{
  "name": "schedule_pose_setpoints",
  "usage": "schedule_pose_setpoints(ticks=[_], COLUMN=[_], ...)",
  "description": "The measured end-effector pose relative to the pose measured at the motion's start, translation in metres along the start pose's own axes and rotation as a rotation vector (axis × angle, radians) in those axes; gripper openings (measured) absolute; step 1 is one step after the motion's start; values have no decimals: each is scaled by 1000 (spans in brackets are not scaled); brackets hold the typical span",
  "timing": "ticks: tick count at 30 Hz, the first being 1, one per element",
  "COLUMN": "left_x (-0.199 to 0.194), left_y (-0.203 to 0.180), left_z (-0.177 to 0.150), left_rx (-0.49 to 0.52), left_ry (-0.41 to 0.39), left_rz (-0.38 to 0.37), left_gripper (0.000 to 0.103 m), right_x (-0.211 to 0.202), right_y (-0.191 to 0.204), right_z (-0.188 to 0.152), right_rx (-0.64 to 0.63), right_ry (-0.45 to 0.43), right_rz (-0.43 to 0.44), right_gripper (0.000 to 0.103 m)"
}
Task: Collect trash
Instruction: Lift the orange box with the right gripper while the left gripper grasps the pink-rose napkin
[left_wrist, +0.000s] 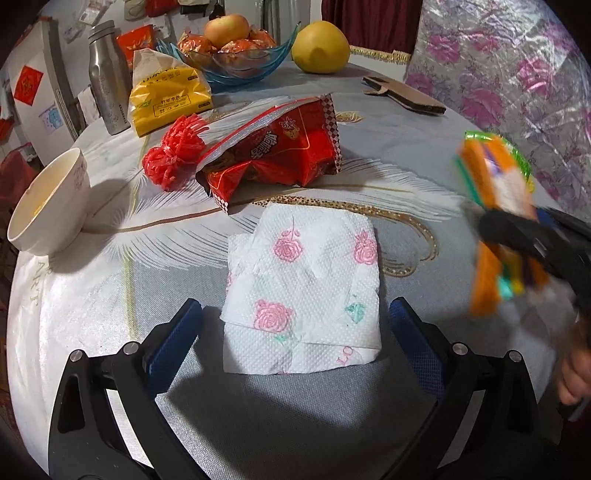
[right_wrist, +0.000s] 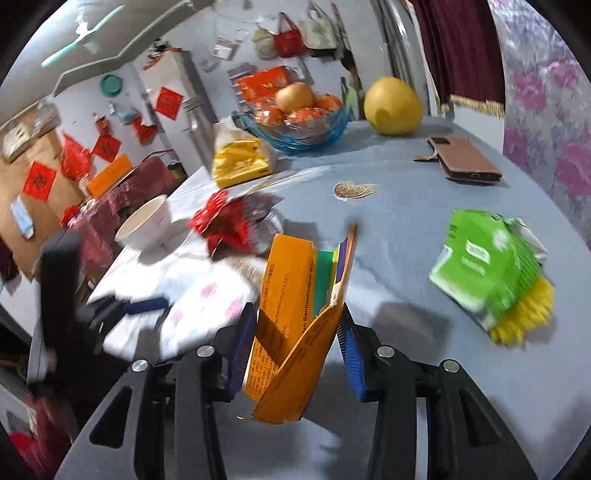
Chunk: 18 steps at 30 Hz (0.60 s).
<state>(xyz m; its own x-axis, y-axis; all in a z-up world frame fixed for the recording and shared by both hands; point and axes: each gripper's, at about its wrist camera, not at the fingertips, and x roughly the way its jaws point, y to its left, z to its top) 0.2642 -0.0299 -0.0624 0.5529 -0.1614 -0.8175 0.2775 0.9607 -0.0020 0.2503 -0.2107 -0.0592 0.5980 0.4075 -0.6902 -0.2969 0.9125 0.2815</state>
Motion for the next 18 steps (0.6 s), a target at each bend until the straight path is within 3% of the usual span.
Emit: schedule_pose_setpoints(ticks=[15, 17, 18], left_x=[11, 9, 7], left_y=[-5, -5, -5], left_z=[16, 17, 17], left_rx=[-26, -39, -38], left_ry=[25, 10, -3], left_rz=[28, 38, 38], left_gripper=[96, 87, 76], right_x=[-65, -68, -68], right_y=[-43, -46, -46], right_z=[-53, -55, -55], right_rx=[118, 123, 124], right_ry=[-59, -64, -65], right_rz=[48, 53, 55], right_gripper=[44, 44, 44])
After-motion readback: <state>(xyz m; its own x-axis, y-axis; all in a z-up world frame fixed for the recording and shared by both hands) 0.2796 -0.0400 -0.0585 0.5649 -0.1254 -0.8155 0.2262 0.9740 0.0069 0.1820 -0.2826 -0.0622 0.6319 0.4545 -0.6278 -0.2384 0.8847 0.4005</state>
